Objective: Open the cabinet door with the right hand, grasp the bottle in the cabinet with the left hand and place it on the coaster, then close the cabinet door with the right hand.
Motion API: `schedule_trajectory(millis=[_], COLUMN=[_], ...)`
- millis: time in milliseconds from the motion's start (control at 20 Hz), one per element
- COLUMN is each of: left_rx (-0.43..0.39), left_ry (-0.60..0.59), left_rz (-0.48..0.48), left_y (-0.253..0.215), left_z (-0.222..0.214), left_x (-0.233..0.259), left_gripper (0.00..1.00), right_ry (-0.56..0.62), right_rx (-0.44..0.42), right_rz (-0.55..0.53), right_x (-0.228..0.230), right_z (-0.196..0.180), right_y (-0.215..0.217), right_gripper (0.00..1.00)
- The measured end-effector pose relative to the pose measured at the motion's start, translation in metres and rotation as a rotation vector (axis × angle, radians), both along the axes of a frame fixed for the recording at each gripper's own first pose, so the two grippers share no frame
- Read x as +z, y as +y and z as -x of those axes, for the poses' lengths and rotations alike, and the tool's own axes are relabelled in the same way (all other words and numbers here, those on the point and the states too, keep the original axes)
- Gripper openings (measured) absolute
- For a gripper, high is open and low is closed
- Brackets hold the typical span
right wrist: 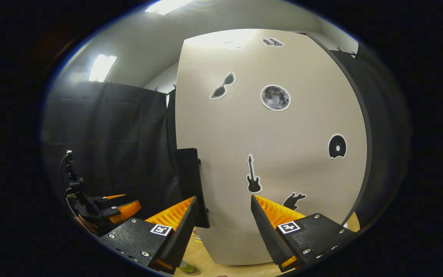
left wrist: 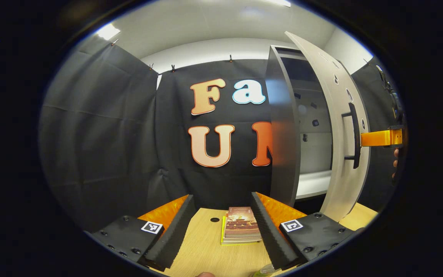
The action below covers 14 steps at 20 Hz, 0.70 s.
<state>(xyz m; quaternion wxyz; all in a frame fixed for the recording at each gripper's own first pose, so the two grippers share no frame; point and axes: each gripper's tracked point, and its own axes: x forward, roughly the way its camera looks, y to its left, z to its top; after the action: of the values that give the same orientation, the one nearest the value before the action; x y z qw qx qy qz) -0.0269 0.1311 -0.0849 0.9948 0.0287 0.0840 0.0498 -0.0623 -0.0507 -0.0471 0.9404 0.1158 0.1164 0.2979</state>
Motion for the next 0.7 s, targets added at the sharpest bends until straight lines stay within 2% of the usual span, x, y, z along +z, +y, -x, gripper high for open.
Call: schedule_trajectory(millis=[350,700], left_rx=[0.011,-0.017], left_ry=[-0.003,-0.009], left_rz=[-0.003,-0.012], left_y=[0.001,-0.016], left_z=[-0.005,-0.017], left_x=[0.006,0.017], left_gripper=[0.96,0.96], right_ry=[-0.030,-0.001], right_rx=[-0.037,-0.069], right_rz=[0.087,0.070], right_x=[0.000,0.005], right_z=[-0.006,-0.008], right_y=[0.008,0.002], right_gripper=[0.85,0.86])
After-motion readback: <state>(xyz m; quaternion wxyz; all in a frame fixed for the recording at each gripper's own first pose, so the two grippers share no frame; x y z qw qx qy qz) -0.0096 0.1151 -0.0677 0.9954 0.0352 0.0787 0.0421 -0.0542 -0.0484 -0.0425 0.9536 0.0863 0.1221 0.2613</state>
